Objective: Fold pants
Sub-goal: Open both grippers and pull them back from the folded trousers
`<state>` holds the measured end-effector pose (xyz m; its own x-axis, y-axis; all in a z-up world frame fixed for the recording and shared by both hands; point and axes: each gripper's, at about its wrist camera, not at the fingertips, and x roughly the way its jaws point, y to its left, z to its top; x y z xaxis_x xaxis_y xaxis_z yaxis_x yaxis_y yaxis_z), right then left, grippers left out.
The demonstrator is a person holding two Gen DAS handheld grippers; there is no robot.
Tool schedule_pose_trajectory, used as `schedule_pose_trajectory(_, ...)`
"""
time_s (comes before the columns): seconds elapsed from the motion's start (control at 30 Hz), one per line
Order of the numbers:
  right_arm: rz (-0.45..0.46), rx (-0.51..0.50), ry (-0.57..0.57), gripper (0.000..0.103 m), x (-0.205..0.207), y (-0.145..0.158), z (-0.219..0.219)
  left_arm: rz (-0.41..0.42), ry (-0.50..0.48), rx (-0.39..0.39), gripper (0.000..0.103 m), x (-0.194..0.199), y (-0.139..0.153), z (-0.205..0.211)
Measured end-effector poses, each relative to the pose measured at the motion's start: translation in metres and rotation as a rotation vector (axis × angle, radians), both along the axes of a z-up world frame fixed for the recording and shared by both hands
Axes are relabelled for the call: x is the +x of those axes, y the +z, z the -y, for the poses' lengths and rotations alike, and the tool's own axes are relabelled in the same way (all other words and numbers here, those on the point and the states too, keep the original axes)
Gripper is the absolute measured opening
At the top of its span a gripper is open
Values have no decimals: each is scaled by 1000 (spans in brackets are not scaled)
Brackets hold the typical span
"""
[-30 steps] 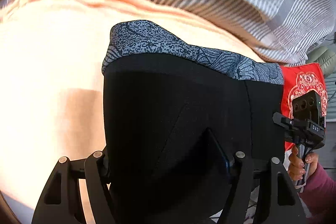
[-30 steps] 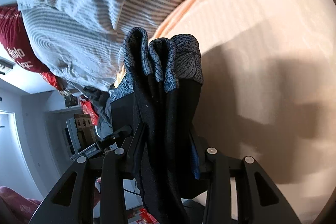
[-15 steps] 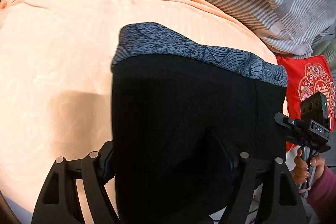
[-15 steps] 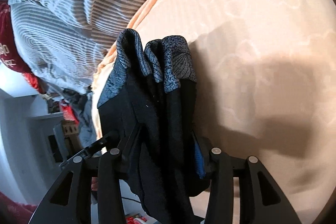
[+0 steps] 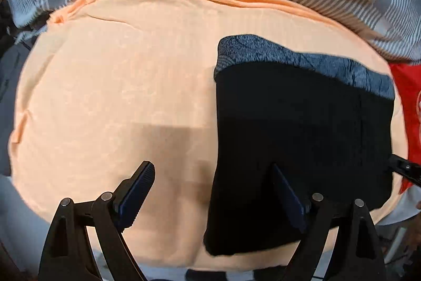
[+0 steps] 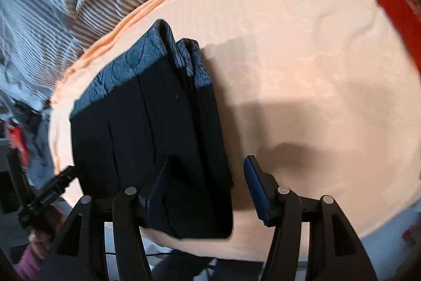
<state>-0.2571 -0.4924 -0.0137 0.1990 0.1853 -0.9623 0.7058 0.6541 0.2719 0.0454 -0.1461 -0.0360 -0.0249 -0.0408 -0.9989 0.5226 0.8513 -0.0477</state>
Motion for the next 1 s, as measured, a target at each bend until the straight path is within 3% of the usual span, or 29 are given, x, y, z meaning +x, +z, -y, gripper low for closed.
schedule_pose_trajectory(0.13, -23, -34, -3, 80, -12, 18, -14, 7, -38, 17, 90, -13, 17, 2)
schedule_pose_trajectory(0.23, -32, -63, 5, 81, -18, 30, -28, 31, -69, 54, 90, -25, 31, 5)
schedule_pose_trajectory(0.53, -45, -69, 45, 82, -24, 52, -66, -25, -104, 81, 90, -58, 48, 15)
schedule_pose_trajectory(0.6, -44, -84, 63, 83, -21, 59, -72, -32, -105, 80, 103, -60, 49, 19)
schedule_pose_trajectory(0.8, -44, -129, 96, 87, -13, 76, -83, -46, -124, 87, 103, -63, 52, 27)
schedule_pose_trajectory(0.87, -50, -154, 104, 92, -9, 80, -85, -40, -127, 88, 103, -63, 55, 29)
schedule_pose_trajectory(0.9, -51, -162, 107, 103, -7, 81, -86, -41, -126, 82, 103, -63, 57, 30)
schedule_pose_trajectory(1.0, -41, -176, 110, 103, -4, 86, -88, -32, -127, 75, 103, -65, 63, 31)
